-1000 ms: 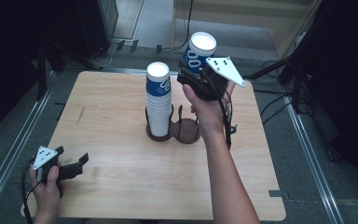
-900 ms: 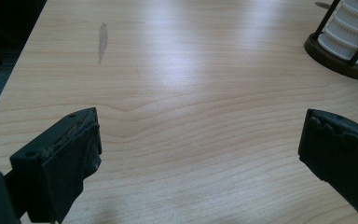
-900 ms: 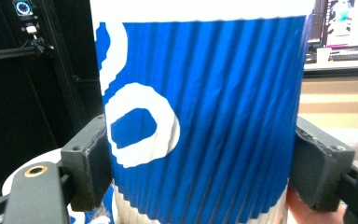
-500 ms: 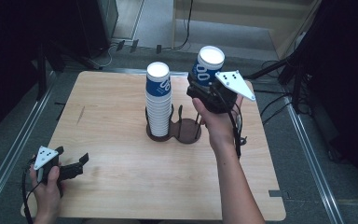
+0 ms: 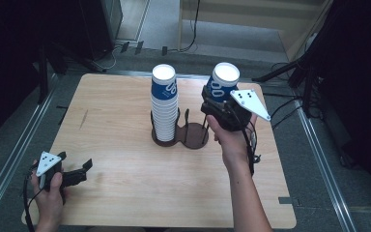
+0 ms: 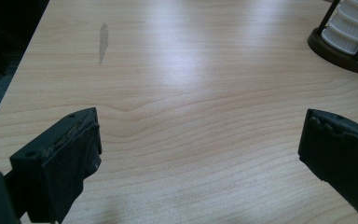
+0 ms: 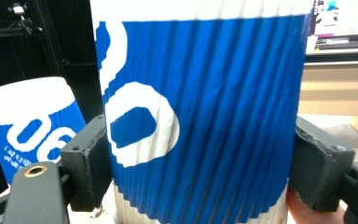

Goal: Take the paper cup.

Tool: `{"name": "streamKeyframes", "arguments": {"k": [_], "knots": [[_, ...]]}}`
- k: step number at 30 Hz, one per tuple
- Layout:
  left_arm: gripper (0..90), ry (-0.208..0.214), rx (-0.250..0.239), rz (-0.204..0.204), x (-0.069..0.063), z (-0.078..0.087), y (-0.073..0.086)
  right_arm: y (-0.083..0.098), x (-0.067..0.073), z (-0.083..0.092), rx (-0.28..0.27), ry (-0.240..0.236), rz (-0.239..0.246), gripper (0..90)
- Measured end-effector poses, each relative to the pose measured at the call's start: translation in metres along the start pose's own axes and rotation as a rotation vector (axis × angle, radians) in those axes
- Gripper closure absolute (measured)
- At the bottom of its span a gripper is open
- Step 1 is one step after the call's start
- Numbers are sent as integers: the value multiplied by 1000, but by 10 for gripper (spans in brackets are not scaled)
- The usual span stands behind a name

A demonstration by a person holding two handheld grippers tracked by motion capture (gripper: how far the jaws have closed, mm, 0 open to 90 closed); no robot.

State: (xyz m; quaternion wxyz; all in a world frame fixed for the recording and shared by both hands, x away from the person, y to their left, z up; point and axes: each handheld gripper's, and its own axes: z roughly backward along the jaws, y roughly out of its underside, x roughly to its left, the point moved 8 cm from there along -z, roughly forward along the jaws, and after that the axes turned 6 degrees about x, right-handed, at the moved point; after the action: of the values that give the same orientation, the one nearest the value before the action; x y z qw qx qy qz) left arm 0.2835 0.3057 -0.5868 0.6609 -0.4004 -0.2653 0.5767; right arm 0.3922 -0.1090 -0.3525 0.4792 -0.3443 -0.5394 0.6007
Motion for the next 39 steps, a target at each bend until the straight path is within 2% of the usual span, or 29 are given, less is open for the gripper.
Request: {"name": "streamKeyframes", "arguments": {"k": [11,20,26,39], "knots": [[1,2,4,-3,-1,0,1,21,-11,9,16,16,1,192],[1,1,9,-8,-1,0,1,41,-20,21,22,21,-27,192],[1,0,9,-9,-1,0,1,52,-25,24,28,31,-26,192],[1,-12,8,-10,-2,0,1,80,-29,30,56,39,-22,192]]}}
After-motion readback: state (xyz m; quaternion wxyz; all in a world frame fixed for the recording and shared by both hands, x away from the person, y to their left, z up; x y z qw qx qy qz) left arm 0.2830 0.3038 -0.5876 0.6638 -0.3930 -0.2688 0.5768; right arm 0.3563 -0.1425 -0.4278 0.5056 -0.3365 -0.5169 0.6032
